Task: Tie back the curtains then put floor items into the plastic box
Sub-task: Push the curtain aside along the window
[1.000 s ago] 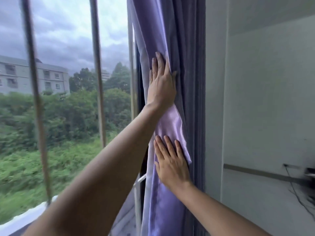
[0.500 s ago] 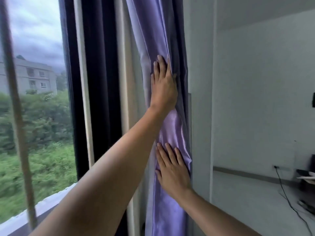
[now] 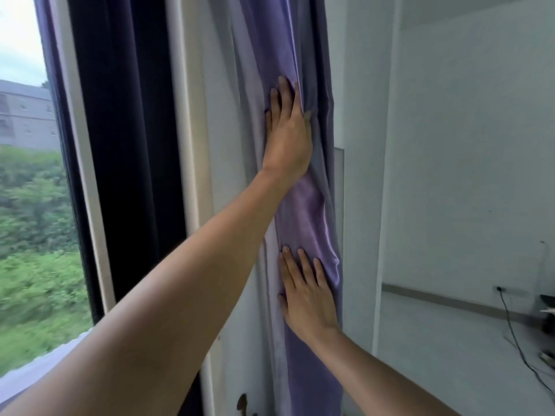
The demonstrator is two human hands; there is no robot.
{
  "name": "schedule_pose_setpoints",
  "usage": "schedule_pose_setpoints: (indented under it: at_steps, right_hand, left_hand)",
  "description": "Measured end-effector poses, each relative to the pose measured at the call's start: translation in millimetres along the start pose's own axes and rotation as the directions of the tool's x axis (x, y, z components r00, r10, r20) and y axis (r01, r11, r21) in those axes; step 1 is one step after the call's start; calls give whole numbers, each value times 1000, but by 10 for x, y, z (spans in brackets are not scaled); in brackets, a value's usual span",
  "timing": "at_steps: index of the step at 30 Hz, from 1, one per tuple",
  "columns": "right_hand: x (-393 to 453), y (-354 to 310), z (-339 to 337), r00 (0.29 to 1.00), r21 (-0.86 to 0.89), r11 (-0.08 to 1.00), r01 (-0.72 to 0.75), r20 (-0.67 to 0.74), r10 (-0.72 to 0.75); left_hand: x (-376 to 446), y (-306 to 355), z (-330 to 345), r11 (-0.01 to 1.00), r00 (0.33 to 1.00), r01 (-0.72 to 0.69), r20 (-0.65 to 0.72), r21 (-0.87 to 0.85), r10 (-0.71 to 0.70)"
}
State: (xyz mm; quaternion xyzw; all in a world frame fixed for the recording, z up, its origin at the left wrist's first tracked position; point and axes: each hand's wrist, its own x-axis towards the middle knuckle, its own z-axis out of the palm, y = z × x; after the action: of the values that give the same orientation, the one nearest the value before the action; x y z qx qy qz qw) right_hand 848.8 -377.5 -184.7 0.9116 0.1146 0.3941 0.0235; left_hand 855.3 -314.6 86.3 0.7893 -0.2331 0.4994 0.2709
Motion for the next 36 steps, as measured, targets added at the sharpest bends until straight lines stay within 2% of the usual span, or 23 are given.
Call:
schedule_pose_setpoints:
  at_steps: [14, 22, 36]
  right_hand:
    - [-258, -44, -62, 1000, -9, 1000, -12, 29, 12]
    - [-541, -245, -220, 999, -26, 1000, -9, 48, 10]
    - [-1109, -1029, -621, 993, 38, 999, 14, 117, -18]
  left_hand:
    - [-195, 30, -299, 1000, 999, -15, 45, -25, 17]
    - [-630, 130, -587, 993, 997, -30, 78, 118, 21]
    - [-1710, -58, -1269, 958, 951, -97, 310, 271, 9]
